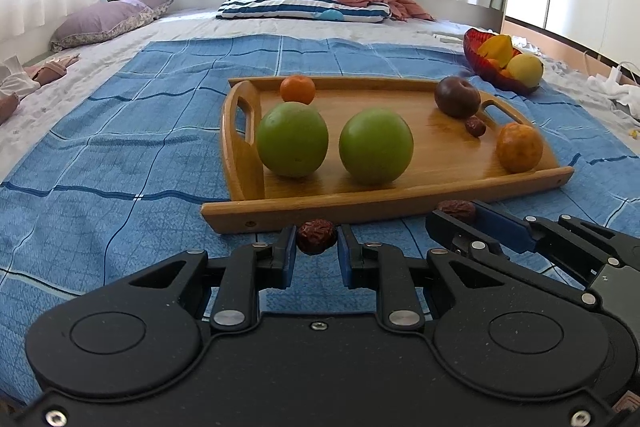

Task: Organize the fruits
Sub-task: 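Carry both held dates over the wooden tray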

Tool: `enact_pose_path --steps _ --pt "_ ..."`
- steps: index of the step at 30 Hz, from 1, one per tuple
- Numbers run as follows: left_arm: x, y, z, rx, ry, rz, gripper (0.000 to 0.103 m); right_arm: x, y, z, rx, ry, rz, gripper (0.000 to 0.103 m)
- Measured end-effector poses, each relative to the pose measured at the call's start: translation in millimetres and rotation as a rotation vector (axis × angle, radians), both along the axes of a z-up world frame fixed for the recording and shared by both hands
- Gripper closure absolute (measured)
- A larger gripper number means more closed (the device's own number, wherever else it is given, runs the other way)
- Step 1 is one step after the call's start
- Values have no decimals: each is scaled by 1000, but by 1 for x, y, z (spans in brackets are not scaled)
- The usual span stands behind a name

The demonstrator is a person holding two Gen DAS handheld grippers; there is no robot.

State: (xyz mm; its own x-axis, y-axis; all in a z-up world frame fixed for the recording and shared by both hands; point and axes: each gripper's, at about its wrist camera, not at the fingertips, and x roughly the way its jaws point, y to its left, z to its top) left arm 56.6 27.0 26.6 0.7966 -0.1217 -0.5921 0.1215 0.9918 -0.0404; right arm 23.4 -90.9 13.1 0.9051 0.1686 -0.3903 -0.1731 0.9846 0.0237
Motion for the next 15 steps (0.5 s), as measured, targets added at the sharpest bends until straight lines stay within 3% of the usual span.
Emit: enact_pose_path --steps 15 --pt "8 -20 19 -6 -36 -28 82 1 -14 18 -15 -38 -30 72"
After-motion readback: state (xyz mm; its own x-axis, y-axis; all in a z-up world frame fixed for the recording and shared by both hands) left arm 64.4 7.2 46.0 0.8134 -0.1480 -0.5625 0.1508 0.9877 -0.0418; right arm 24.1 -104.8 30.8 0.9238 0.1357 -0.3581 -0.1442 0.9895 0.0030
